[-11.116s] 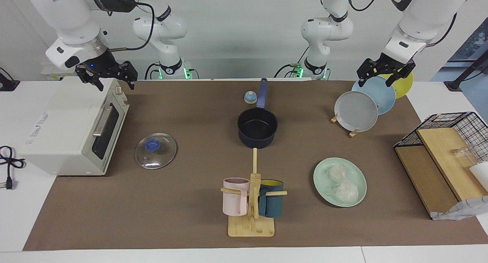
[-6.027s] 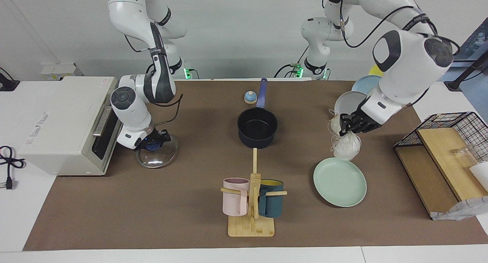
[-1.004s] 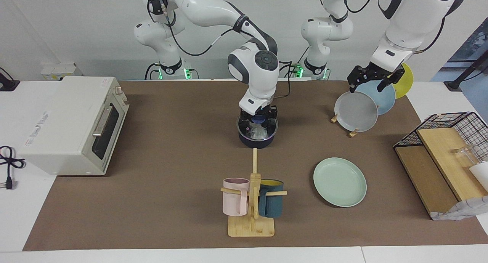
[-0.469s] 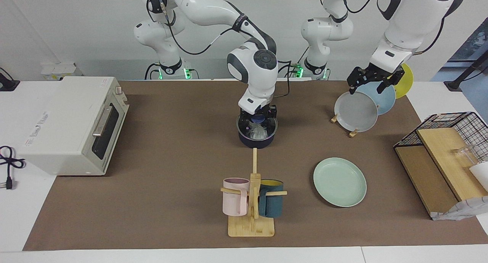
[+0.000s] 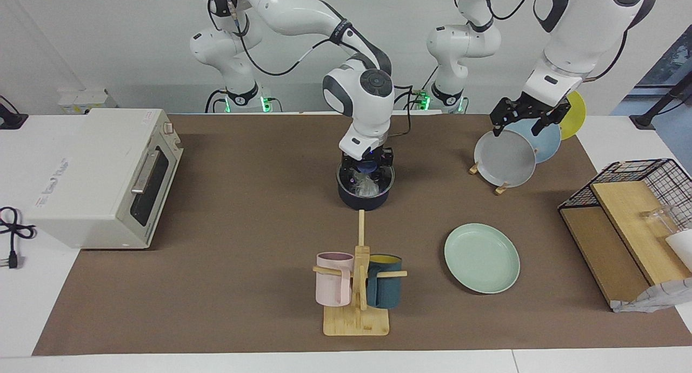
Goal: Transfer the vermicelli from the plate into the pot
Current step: 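Lower the glass lid onto the black pot with the right gripper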
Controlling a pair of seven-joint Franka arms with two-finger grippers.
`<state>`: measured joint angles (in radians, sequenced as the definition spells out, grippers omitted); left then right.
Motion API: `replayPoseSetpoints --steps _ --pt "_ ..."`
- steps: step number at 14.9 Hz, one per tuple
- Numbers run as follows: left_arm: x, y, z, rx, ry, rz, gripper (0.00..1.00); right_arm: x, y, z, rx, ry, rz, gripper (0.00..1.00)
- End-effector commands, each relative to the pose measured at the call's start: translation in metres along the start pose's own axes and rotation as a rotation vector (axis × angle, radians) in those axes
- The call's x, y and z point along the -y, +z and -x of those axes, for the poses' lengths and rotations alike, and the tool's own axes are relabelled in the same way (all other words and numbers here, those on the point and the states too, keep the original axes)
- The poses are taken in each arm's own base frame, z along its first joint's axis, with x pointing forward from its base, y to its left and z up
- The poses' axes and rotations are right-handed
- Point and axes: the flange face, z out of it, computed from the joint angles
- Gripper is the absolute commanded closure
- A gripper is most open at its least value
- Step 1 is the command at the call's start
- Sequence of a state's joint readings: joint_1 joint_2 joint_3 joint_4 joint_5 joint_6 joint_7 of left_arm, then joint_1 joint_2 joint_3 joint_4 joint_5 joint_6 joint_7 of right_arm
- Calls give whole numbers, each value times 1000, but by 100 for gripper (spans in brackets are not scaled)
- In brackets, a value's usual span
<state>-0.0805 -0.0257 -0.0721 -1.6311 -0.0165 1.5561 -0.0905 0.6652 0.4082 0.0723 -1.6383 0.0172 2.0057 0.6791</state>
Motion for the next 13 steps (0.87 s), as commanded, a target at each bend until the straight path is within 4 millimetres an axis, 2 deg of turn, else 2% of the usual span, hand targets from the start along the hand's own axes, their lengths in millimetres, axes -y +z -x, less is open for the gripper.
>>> replayPoseSetpoints --steps 1,2,3,6,8,9,11,13 --pt "5 -2 5 -16 -4 17 0 -1 11 11 14 24 1 33" --pt "5 -2 5 -14 -4 17 0 -2 11 10 13 25 2 12" --pt "5 -3 6 -16 -2 17 0 -2 9 10 8 20 11 0" --pt "5 -3 5 -20 -2 17 0 -11 -7 -2 -3 20 30 0" --pt "6 -3 5 -20 -5 18 0 -30 -29 -19 -15 41 50 0" --pt "6 -3 5 -20 -5 18 0 -45 -47 -26 -26 50 46 0" --pt "6 -4 6 -16 -8 17 0 -90 -85 -39 -38 63 38 0" --pt "6 -5 6 -17 -10 17 0 -138 -120 -44 -28 31 46 0"
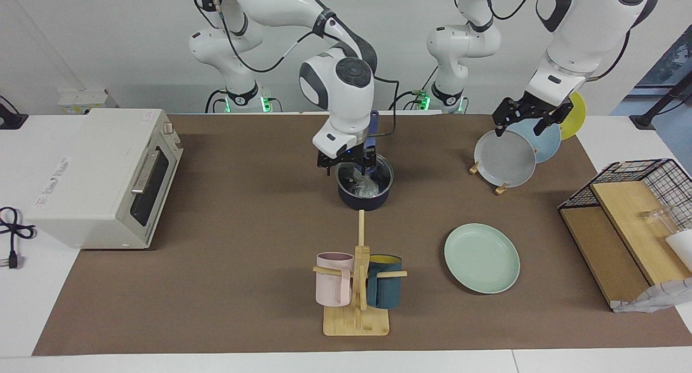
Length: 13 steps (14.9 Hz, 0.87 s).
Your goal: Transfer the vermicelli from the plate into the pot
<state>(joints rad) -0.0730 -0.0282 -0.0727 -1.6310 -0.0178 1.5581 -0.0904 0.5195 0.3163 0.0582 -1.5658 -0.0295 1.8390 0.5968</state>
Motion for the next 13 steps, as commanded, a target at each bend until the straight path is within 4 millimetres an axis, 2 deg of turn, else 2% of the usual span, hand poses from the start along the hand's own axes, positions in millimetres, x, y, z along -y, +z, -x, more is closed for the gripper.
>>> replayPoseSetpoints --steps 1,4,7,8,11,13 --pt "2 -4 6 -16 -3 16 0 -70 -48 -6 9 -34 11 0" --pt "2 -4 6 -13 -3 15 0 -132 -81 -8 34 -41 9 0" --pt "2 -4 6 -13 -3 15 0 -187 -134 12 17 20 2 0" --pt "2 -4 6 -13 -3 15 0 -207 -146 18 22 22 3 0" --pt "2 -4 6 -13 -3 15 0 -267 -155 19 57 -14 5 0" --pt "2 -4 6 -13 -3 15 0 -292 -155 18 68 5 2 0"
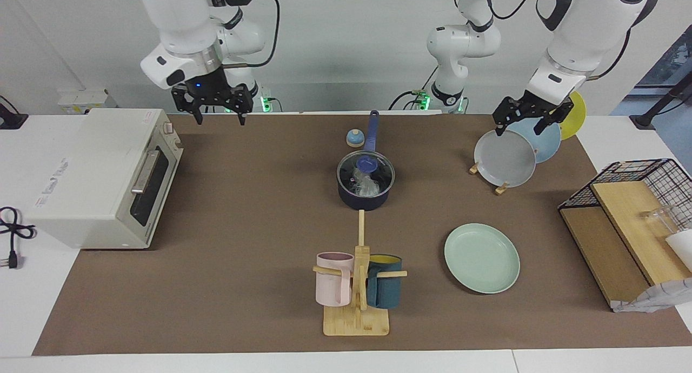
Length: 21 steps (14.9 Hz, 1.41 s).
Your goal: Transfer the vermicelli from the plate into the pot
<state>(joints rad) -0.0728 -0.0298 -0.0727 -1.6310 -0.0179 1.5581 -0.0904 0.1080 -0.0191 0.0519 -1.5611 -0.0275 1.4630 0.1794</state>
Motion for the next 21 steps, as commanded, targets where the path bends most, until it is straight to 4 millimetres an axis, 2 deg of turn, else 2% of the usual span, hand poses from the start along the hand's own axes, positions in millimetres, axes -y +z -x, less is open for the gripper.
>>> replayPoseSetpoints --steps 1,5,11,13,16,18,21 --pt "2 -3 6 -11 -3 15 0 -32 10 -3 38 22 -9 0" --pt "2 -3 6 -11 -3 15 0 -59 15 2 76 54 -8 0" --pt "2 -3 6 -11 -3 15 0 -53 14 0 80 -7 4 0" --pt "2 -4 6 -13 -3 15 0 -59 22 -6 98 -22 1 0" --pt "2 -3 6 -11 -3 15 0 -51 27 -10 103 -78 9 0" --pt "2 -3 6 -11 -3 15 0 -61 15 -1 86 -62 4 0" --pt "2 -3 6 -11 -3 15 0 -62 11 0 74 -59 2 0"
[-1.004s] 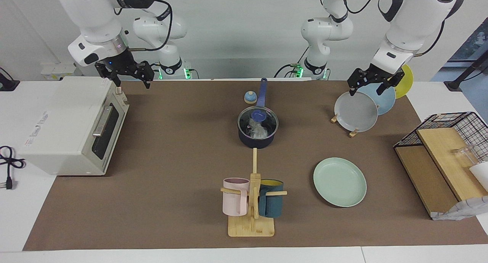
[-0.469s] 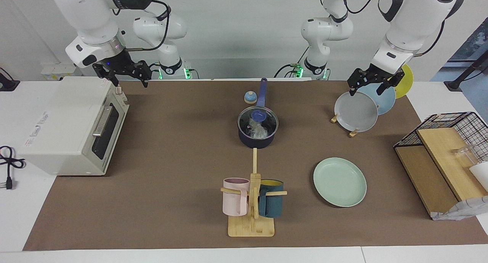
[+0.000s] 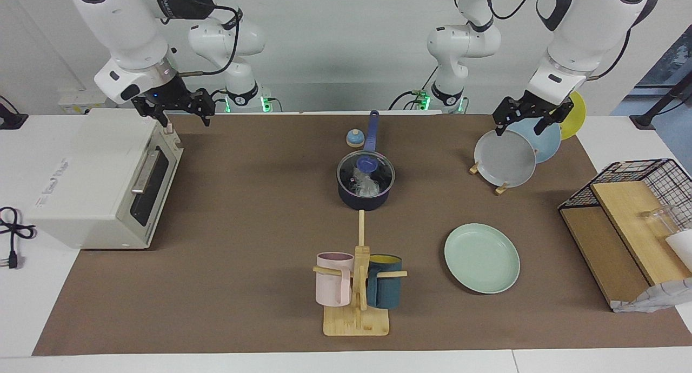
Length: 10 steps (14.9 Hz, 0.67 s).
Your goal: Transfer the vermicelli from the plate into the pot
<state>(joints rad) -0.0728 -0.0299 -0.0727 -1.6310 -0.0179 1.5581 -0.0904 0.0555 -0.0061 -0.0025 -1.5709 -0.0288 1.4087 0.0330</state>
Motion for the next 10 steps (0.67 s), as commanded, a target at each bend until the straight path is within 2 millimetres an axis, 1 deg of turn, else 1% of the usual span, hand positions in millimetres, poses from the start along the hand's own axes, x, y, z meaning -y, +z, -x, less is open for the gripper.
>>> replayPoseSetpoints --steps 1,5,6,7,8,10 --pt "2 -3 6 -11 -3 15 0 -5 -6 7 -7 -20 5 0" --pt "2 -3 6 -11 -3 15 0 -10 -6 7 -7 -8 -8 0" --pt "2 -3 6 -11 -3 15 0 -15 -5 6 -3 2 -12 0" --pt "2 -3 6 -11 -3 15 0 -20 -10 5 -15 9 -17 0" --pt "2 -3 6 -11 -3 15 0 -30 -9 5 -13 27 -29 0" --pt "2 -3 6 -11 -3 15 0 -34 -8 5 -12 37 -60 0"
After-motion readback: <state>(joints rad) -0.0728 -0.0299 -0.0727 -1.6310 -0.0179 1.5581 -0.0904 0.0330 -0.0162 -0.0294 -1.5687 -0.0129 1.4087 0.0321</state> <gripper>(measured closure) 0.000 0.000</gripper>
